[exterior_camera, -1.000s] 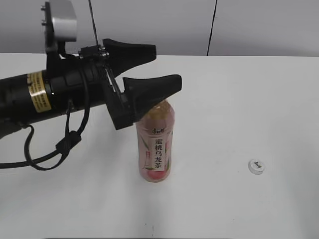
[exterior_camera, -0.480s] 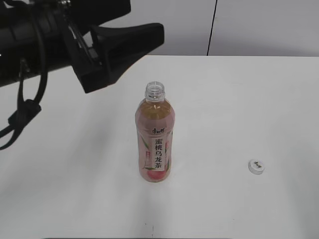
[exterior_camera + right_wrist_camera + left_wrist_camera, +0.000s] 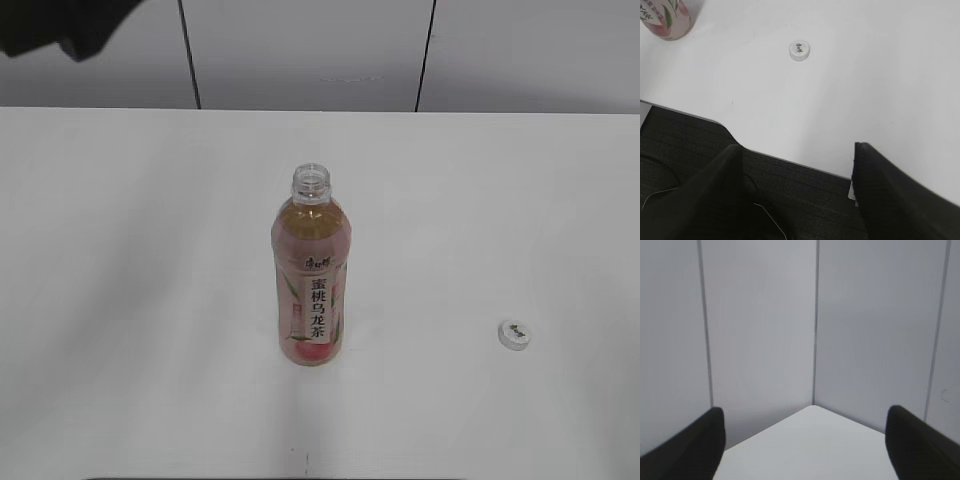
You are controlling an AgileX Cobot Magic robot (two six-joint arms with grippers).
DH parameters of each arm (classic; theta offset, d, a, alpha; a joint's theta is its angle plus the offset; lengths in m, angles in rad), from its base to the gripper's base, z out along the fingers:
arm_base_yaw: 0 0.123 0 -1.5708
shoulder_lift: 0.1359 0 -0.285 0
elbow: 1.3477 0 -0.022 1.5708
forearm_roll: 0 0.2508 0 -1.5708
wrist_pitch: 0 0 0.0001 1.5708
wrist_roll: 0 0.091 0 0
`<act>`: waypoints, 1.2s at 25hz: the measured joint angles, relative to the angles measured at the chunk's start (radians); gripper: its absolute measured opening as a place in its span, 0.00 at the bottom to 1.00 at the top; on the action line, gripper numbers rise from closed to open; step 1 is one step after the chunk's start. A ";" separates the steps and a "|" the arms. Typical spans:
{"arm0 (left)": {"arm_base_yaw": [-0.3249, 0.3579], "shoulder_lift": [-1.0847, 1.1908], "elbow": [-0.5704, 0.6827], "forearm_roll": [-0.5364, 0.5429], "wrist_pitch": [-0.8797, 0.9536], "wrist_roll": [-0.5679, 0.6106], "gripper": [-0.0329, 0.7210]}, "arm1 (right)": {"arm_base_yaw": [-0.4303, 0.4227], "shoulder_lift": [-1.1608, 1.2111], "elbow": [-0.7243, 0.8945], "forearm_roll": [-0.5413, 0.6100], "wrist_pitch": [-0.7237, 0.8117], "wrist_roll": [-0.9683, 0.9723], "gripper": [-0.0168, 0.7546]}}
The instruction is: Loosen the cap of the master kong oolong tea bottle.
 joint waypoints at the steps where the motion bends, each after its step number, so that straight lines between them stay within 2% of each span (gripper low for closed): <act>1: 0.000 -0.028 0.002 -0.014 0.065 -0.001 0.83 | 0.000 0.000 0.000 0.000 0.000 0.000 0.69; 4: 0.000 -0.107 0.006 -0.090 0.259 0.001 0.83 | 0.000 0.000 0.000 0.000 0.000 0.000 0.69; 7: 0.000 -0.199 0.006 -0.245 0.429 0.065 0.83 | 0.000 0.000 0.000 0.000 0.000 0.000 0.69; 13: -0.025 -0.425 0.006 -0.624 0.771 0.428 0.83 | 0.000 0.000 0.000 0.000 0.000 0.000 0.69; 15: -0.033 -0.490 0.005 -0.696 0.904 0.511 0.83 | 0.000 0.000 0.000 -0.001 0.000 0.000 0.69; 20: -0.037 -0.672 -0.057 -0.738 1.303 0.632 0.83 | 0.000 0.000 0.000 0.000 0.000 0.000 0.69; 24: -0.037 -0.758 -0.121 -0.738 1.534 0.736 0.82 | 0.000 0.000 0.000 0.000 0.000 0.000 0.69; 28: -0.037 -0.772 -0.124 -0.743 1.705 0.789 0.82 | 0.000 0.000 0.000 0.000 0.000 0.000 0.69; 30: -0.037 -0.772 -0.109 -0.755 1.716 0.793 0.82 | 0.000 0.000 0.000 0.000 0.000 0.000 0.69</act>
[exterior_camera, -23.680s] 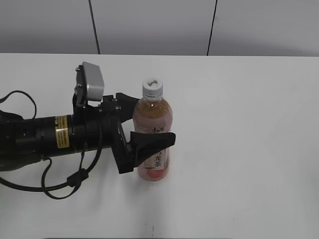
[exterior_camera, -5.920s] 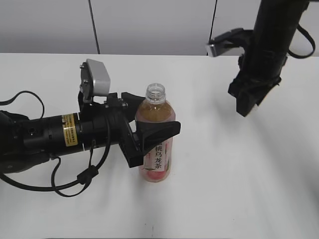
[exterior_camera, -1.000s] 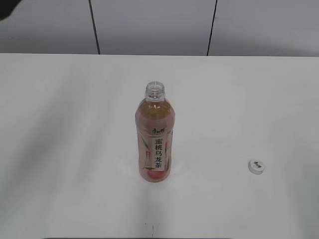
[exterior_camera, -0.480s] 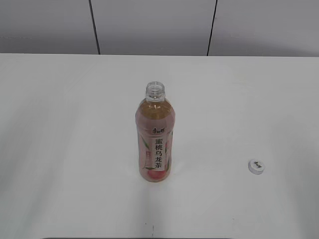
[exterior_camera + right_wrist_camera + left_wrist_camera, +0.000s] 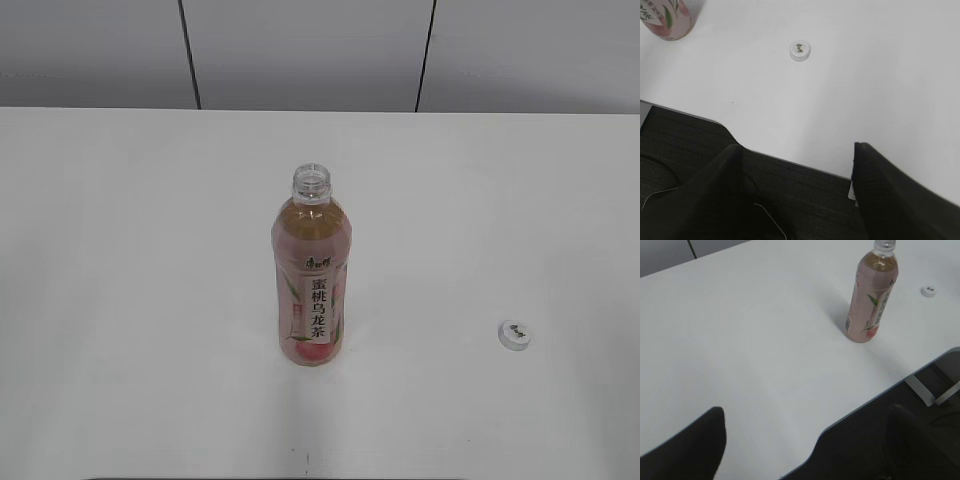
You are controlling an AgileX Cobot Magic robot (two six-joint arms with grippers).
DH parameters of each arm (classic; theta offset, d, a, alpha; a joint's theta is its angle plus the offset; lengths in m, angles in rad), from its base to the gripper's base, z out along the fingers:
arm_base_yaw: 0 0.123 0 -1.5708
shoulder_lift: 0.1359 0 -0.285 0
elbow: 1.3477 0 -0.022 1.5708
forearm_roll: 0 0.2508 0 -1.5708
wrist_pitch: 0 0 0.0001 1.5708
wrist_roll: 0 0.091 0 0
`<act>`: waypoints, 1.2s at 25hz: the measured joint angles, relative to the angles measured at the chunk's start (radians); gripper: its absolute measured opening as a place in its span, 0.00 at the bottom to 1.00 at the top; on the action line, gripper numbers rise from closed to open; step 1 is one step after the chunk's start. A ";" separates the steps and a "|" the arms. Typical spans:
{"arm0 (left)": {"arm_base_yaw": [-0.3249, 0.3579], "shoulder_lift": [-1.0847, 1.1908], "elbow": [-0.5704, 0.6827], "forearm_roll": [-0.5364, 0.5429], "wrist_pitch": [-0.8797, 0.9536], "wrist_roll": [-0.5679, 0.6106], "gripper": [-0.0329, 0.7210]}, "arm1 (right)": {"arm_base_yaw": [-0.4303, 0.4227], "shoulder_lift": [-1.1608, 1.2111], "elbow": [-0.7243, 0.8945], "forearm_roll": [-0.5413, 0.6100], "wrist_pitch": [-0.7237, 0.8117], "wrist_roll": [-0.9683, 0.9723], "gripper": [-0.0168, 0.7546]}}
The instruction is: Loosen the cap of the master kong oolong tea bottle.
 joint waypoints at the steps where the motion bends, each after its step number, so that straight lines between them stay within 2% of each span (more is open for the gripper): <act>1: 0.000 0.000 0.013 -0.008 -0.010 0.001 0.82 | 0.000 0.000 0.000 0.000 0.000 0.000 0.69; 9: 0.000 0.000 0.183 -0.089 -0.139 0.010 0.81 | 0.000 0.000 0.000 0.000 0.001 -0.001 0.69; 15: 0.000 0.000 0.188 -0.091 -0.156 0.010 0.75 | 0.000 0.000 0.000 0.000 0.001 0.000 0.69; 27: 0.000 0.000 0.188 -0.091 -0.156 0.011 0.72 | 0.000 0.000 0.000 0.000 0.001 0.000 0.69; 28: 0.008 0.000 0.188 -0.093 -0.156 0.012 0.71 | 0.000 0.000 0.000 0.000 0.001 0.000 0.69; 30: 0.066 -0.006 0.188 -0.095 -0.156 0.012 0.70 | -0.009 0.000 0.000 0.000 0.001 0.000 0.69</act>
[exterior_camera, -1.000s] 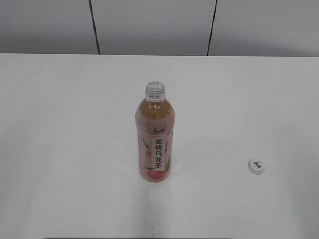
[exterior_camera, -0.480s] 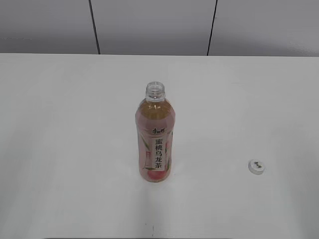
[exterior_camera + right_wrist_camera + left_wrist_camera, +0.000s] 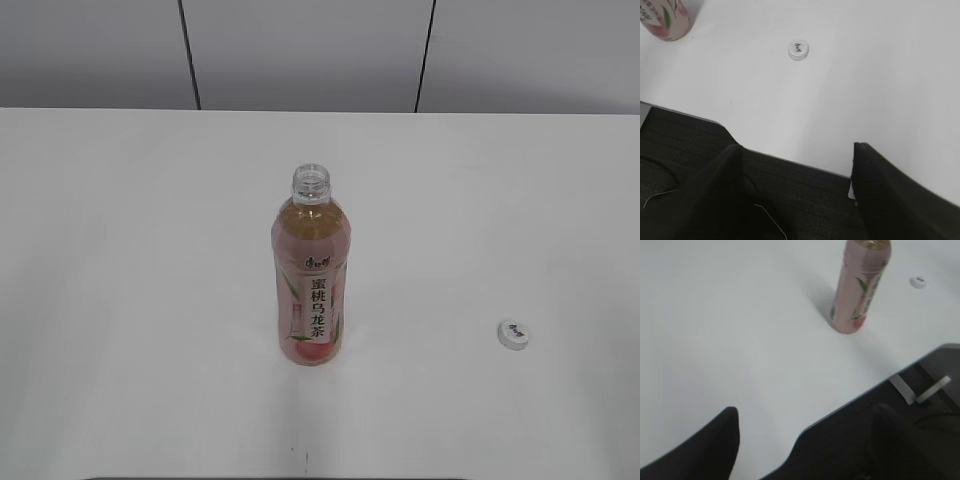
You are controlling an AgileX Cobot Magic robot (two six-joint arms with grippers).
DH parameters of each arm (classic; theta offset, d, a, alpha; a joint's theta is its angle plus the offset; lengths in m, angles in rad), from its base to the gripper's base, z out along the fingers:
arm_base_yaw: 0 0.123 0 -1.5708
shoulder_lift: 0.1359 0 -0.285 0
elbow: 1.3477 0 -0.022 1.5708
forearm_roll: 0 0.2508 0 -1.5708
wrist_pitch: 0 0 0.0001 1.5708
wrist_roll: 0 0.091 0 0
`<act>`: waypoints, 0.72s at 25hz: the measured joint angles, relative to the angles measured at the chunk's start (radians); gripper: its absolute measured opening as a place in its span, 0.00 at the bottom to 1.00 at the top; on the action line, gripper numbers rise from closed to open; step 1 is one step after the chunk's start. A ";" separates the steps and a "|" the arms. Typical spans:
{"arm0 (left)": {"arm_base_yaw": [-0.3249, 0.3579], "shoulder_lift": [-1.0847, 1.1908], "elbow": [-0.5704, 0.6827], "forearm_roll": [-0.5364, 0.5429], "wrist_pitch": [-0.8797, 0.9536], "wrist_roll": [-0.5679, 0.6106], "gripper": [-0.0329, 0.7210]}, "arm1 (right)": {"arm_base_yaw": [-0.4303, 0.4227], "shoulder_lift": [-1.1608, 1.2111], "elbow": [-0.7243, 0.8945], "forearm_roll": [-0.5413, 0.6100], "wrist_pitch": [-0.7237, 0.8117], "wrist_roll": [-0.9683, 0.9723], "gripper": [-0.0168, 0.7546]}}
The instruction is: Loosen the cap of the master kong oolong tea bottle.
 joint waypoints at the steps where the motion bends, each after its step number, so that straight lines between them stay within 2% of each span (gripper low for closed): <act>1: 0.052 -0.006 0.000 0.000 0.000 0.001 0.70 | -0.013 0.000 0.000 0.000 0.000 0.000 0.69; 4: 0.233 -0.035 0.000 0.000 -0.001 0.002 0.70 | -0.081 -0.011 0.000 0.000 0.000 0.000 0.69; 6: 0.328 -0.070 0.000 0.000 -0.004 0.002 0.70 | -0.129 -0.031 0.000 0.000 0.000 -0.001 0.69; 9: 0.422 -0.128 0.000 0.000 -0.006 0.002 0.69 | -0.189 -0.081 0.000 0.000 0.000 -0.001 0.69; 12: 0.450 -0.188 0.000 0.000 -0.006 0.002 0.69 | -0.230 -0.154 0.000 0.000 0.000 -0.001 0.69; 18: 0.451 -0.253 0.000 -0.001 -0.006 0.002 0.67 | -0.237 -0.298 0.000 0.000 0.001 -0.001 0.69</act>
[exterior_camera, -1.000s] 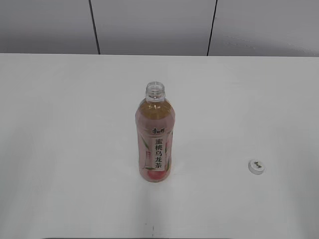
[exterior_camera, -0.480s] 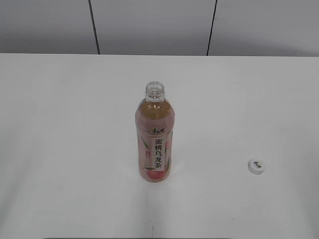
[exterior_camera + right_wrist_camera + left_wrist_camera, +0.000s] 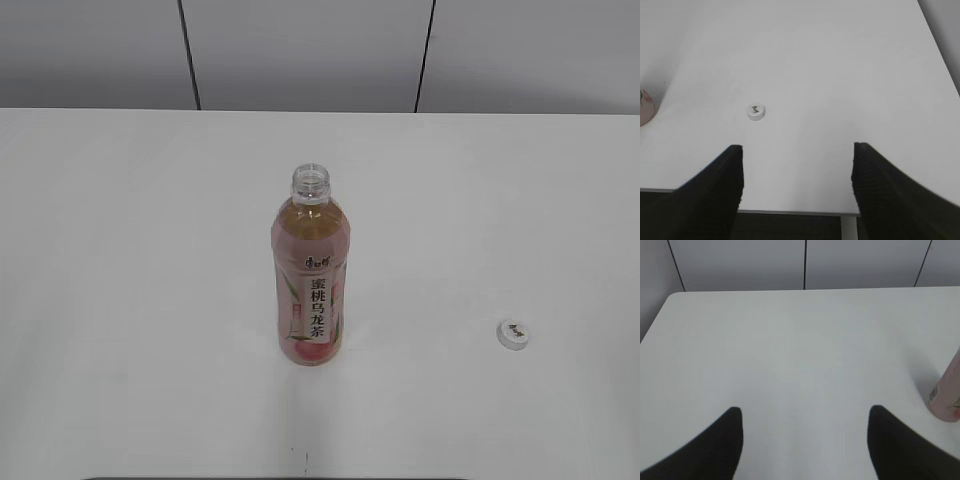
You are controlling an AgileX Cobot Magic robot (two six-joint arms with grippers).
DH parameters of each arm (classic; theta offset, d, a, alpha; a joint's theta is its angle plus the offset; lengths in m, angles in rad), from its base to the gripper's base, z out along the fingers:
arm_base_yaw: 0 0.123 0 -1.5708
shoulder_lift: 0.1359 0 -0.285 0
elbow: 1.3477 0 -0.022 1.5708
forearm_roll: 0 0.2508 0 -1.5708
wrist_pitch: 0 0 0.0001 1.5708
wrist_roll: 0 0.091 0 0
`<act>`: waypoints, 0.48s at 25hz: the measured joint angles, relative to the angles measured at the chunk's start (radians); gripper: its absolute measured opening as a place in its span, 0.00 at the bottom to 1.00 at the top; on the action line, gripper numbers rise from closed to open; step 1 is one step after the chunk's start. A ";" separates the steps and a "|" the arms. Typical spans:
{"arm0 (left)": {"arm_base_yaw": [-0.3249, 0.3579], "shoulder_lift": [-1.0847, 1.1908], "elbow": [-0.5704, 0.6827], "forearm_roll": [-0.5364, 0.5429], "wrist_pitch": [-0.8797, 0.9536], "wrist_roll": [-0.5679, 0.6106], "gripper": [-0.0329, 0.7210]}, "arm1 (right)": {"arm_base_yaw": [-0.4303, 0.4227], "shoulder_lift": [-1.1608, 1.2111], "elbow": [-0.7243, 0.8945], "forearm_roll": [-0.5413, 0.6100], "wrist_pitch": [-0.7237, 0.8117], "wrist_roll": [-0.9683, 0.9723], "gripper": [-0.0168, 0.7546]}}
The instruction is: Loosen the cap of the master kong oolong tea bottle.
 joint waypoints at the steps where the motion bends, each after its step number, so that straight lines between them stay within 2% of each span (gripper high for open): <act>1: 0.000 -0.001 0.000 0.000 0.000 0.000 0.67 | 0.000 -0.002 0.000 0.000 0.000 0.000 0.69; 12: -0.025 -0.001 0.000 0.000 0.000 0.000 0.67 | 0.000 -0.002 0.000 0.000 0.000 0.000 0.69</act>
